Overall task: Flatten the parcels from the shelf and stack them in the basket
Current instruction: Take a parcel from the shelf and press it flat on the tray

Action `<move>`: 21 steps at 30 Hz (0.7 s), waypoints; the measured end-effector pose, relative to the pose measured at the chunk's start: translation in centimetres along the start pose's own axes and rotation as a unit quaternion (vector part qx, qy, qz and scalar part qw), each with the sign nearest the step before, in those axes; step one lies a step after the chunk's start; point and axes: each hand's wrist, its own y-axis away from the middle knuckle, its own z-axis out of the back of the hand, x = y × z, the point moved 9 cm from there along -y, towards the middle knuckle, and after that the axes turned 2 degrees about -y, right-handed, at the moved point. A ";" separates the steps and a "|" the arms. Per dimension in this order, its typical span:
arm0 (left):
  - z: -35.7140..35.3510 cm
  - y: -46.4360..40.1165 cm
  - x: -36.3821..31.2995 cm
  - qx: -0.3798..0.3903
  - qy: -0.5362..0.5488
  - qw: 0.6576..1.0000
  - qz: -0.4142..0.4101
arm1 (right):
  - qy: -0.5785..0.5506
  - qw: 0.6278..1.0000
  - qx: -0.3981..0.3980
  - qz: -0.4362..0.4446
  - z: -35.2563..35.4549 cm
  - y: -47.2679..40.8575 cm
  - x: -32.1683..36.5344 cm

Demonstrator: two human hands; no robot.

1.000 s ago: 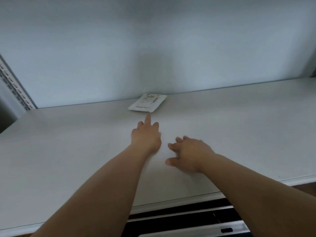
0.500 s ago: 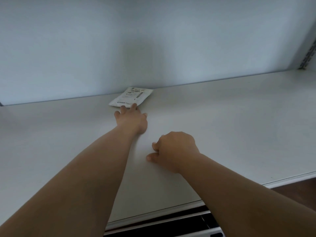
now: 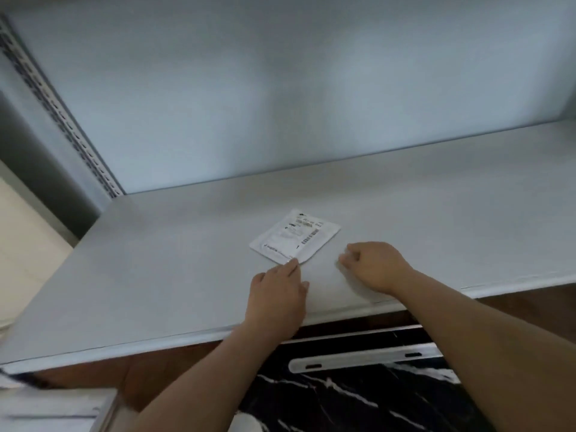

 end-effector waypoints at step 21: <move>-6.0 26.8 -0.4 0.094 0.072 0.986 0.117 | 0.013 0.987 0.037 -0.155 -12.0 24.3 -3.4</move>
